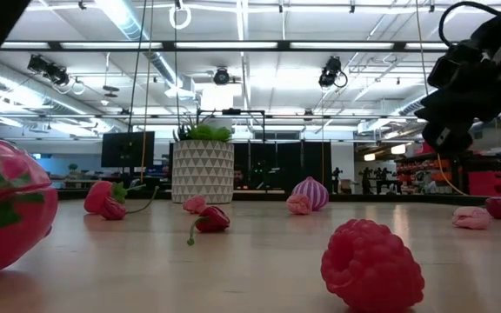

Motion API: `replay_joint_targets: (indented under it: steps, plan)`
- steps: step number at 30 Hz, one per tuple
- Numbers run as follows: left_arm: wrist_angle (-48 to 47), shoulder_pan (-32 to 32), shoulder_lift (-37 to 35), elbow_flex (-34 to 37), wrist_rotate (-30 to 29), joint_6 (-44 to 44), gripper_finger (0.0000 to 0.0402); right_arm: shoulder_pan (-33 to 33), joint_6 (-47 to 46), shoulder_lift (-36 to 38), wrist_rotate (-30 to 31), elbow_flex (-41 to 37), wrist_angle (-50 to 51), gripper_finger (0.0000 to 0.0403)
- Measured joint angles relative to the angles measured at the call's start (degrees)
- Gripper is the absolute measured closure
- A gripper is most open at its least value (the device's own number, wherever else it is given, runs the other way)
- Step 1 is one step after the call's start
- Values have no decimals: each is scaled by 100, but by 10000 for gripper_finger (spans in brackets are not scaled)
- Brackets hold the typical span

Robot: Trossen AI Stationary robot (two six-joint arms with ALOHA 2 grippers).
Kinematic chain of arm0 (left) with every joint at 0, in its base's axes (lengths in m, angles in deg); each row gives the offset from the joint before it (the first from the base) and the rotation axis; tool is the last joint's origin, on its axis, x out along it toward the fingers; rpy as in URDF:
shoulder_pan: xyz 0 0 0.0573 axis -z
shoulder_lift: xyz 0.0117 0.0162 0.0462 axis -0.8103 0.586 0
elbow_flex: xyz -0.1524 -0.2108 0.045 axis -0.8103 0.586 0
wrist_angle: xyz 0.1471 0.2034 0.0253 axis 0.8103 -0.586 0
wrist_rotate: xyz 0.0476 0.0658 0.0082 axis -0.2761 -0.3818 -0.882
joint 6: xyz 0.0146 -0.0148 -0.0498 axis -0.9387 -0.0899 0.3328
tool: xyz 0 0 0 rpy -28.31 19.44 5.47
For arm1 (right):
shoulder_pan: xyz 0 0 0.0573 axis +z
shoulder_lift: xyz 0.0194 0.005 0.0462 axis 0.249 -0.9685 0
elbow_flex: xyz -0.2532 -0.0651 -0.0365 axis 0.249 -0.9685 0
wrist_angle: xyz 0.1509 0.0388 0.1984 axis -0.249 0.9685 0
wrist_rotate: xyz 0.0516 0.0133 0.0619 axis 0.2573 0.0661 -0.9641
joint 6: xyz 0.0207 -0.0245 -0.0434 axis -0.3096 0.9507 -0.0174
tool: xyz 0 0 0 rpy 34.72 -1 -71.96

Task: Pick and placing Produce into tupperware
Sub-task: Put the red cherry into the transparent container

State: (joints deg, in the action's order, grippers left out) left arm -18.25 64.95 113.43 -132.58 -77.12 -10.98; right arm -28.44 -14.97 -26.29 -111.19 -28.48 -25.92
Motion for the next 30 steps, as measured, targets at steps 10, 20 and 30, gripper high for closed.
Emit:
replay_joint_targets:
  steps: [10,20,30]
  plan:
    - [-3060,1150,-1170,-4,-2960,1856,401,400,-32,-44,43,2,173,318]
    - [-4603,1745,-1662,1596,-3984,5012,401,530,-32,-68,307,2,189,318]
    - [-3247,1234,-1736,4434,-4152,7731,402,530,334,-113,1200,0,214,318]
